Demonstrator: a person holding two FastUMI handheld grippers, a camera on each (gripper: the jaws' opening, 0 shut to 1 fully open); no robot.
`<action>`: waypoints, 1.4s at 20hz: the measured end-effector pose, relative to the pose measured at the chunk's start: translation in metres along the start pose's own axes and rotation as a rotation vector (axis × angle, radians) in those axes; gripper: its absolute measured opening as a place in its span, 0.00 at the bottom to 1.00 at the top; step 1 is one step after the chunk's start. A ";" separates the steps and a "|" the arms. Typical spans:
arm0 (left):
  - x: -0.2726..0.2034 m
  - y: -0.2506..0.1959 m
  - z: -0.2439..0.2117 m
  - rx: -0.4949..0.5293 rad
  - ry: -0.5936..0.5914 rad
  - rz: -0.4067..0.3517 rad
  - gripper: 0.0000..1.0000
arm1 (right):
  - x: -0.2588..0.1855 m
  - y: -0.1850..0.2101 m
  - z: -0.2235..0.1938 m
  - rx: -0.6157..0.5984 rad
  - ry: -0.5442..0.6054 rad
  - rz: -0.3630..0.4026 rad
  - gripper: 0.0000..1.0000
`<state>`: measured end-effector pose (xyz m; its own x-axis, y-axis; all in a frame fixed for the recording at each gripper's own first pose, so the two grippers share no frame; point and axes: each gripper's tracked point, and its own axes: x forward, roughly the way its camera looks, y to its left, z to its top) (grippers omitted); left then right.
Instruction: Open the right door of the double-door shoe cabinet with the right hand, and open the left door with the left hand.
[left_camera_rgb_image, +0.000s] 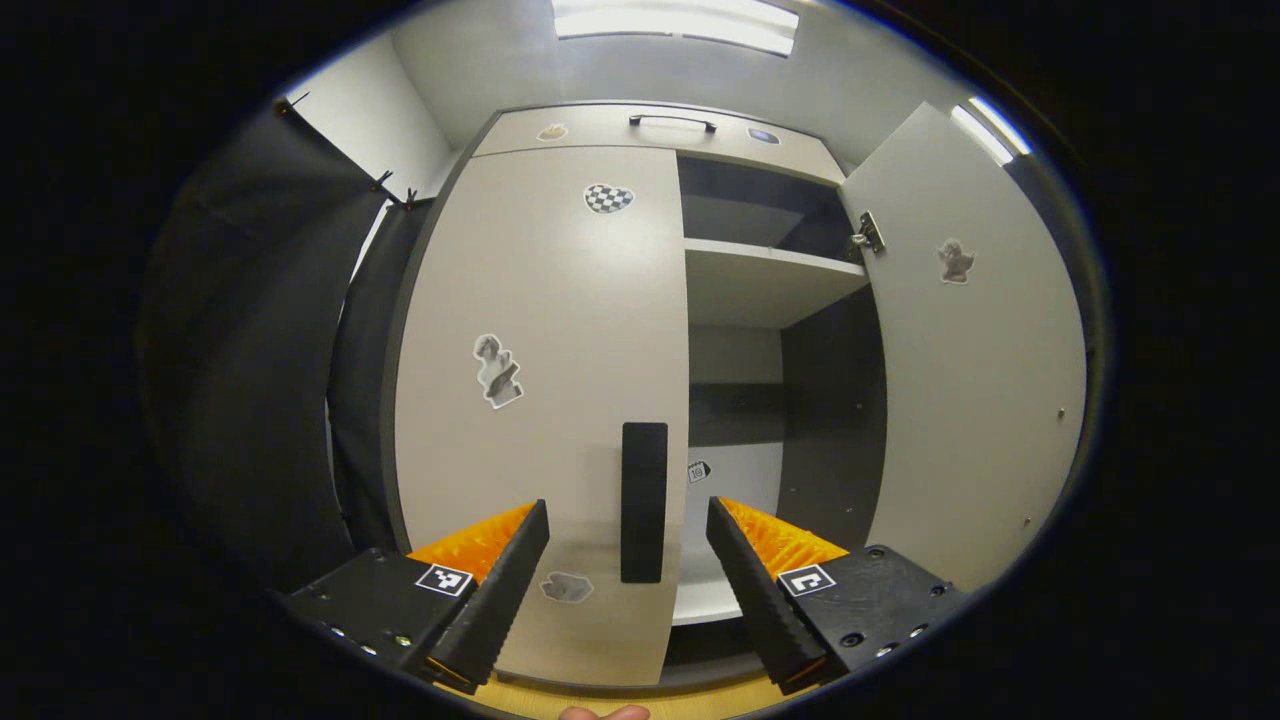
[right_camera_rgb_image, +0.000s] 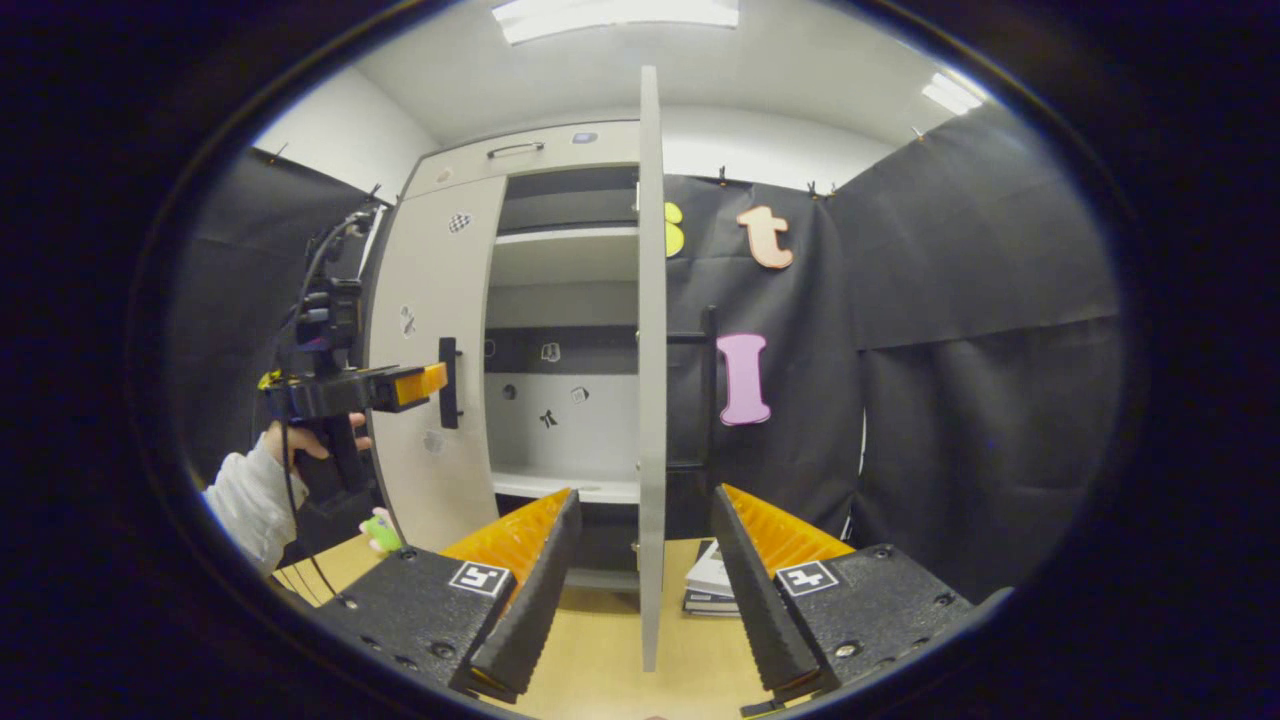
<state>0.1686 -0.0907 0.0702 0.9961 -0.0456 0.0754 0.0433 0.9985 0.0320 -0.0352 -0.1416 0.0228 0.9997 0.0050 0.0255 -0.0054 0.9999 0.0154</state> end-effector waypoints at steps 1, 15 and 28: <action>0.011 -0.003 -0.003 -0.001 0.016 -0.005 0.95 | -0.001 -0.003 -0.002 0.004 0.002 -0.007 0.82; 0.066 0.013 -0.018 -0.031 0.075 0.042 0.95 | -0.005 -0.048 -0.019 0.052 0.030 -0.134 0.82; 0.065 0.012 -0.020 -0.002 0.064 0.042 0.94 | 0.013 -0.034 -0.027 0.065 0.027 -0.140 0.82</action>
<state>0.2351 -0.0807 0.0559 0.9999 -0.0018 0.0131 0.0015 0.9996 0.0284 -0.0215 -0.1749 -0.0045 0.9911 -0.1326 -0.0087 0.1329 0.9878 0.0815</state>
